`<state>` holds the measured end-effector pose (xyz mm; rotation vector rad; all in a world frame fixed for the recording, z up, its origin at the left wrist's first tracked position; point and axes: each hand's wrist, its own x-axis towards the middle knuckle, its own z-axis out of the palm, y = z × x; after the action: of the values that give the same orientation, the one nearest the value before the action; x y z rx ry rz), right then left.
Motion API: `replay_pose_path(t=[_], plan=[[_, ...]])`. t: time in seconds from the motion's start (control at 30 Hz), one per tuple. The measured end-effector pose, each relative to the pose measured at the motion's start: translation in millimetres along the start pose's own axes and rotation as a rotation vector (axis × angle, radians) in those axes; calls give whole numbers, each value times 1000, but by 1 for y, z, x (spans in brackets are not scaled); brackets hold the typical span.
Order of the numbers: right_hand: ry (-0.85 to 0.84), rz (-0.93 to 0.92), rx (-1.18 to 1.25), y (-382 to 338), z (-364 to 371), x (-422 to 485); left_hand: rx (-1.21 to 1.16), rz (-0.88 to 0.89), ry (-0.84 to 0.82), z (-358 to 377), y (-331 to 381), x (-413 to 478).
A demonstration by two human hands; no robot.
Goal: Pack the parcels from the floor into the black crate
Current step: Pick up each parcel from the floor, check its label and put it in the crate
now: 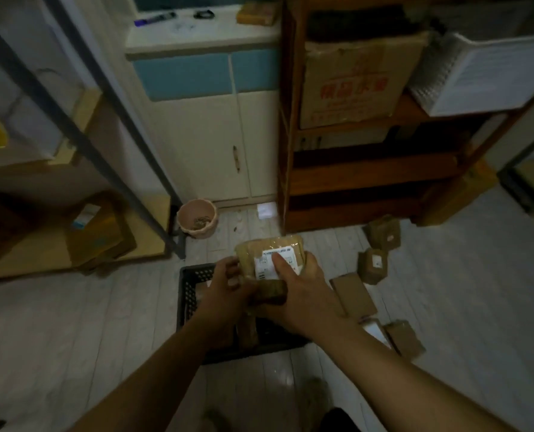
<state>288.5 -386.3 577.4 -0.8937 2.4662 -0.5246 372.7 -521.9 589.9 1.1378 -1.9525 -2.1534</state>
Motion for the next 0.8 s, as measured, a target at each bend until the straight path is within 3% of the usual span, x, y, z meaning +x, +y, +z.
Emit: replay_pose_path(t=[0.2,0.43,0.57,0.67,0.8], plan=[[-40,195,-89,-3,74,39,44,-103,-74,-24,-58,66],[-59,178,-167,71,199,116,-128,-156,-99,-18,-197,163],[17,155,-110,133,281,155,-57,-158,-218,-26,-289,240],[72,155,-42,178,334,175,252,-99,-280,-39,-344,304],[62,165,-38,225,386,188,1072,369,-207,-46,-398,385]])
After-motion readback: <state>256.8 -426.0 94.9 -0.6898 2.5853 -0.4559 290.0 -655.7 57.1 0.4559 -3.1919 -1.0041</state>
